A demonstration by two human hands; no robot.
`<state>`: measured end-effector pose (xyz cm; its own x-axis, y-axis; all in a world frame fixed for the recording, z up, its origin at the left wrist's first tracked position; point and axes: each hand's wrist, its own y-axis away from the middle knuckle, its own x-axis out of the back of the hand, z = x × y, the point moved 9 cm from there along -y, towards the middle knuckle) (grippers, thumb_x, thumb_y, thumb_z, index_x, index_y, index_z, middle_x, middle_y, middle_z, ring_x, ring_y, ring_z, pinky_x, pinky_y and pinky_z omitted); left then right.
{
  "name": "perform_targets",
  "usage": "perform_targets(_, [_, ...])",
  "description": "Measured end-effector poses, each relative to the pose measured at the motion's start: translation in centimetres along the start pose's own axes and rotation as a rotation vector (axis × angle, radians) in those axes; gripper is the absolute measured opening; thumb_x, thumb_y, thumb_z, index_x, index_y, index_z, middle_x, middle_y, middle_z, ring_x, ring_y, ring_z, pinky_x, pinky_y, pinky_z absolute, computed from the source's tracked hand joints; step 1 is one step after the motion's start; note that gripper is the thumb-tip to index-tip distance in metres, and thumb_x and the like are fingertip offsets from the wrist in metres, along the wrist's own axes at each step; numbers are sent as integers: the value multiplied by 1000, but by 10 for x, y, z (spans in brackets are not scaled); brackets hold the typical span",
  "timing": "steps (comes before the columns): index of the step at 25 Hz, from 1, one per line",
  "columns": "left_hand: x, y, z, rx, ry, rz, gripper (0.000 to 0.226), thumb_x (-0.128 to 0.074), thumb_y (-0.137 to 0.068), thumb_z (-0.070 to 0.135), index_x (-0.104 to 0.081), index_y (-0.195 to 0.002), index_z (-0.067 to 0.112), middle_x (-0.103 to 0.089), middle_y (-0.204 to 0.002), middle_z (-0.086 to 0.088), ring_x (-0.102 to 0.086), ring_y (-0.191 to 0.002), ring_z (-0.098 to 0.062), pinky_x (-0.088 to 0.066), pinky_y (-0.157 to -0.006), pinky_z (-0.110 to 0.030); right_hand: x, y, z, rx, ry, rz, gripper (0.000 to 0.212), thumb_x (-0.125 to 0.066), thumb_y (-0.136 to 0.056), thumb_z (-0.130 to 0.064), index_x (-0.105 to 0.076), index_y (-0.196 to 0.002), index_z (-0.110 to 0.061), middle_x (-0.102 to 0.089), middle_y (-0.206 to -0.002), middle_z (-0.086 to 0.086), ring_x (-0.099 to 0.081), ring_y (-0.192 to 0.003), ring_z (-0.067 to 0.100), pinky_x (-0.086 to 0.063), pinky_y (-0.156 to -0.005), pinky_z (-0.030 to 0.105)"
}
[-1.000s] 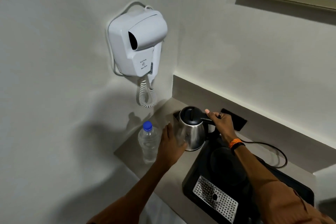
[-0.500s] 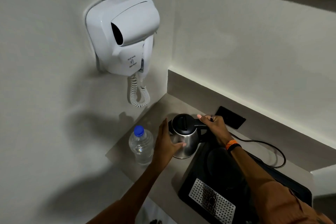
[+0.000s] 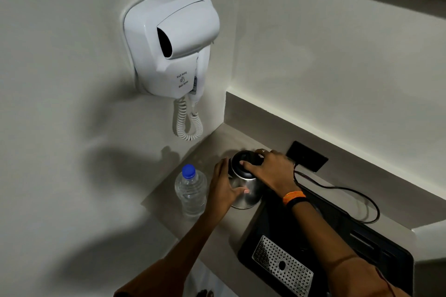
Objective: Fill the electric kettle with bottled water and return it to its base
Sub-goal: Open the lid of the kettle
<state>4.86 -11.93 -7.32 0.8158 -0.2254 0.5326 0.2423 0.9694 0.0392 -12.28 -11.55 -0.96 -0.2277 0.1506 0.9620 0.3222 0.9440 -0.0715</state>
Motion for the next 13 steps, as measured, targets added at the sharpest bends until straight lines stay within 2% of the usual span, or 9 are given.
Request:
perform_targets(4, [1, 0, 3, 4, -10, 3, 109, -95, -59, 25, -36, -150, 11, -35, -154, -8, -40, -139, -25, -40, -108, -30, -4, 3, -3, -9, 4, -9, 56, -54, -77, -71, -73, -104, -26, -70, -99, 8, -67, -95, 31, -54, -84, 40])
perform_targets(8, [3, 0, 4, 1, -10, 21, 107, -94, -59, 24, -37, -149, 9, -37, -154, -9, -40, -139, -25, -35, -106, -24, -5, 0, -8, 9, -10, -66, 46, -59, -84, -59, -73, -106, -21, -67, -103, 11, -64, -97, 33, -55, -85, 44])
perform_targets(10, [5, 0, 5, 3, -5, 27, 106, -94, -60, 23, -38, -149, 10, -37, -153, -8, -41, -138, -25, -35, -105, -22, -3, -1, -6, 9, -78, -109, 41, -58, -87, -55, -73, -98, -19, -68, -97, 12, -66, -92, 33, -56, -82, 44])
perform_targets(13, [6, 1, 8, -2, -5, 19, 107, -94, -58, 26, -39, -148, 9, -39, -151, -8, -42, -137, -25, -41, -110, -32, -2, -1, 1, -14, -327, -192, 35, -53, -94, -46, -64, -72, -21, -69, -75, 8, -67, -77, 30, -56, -74, 42])
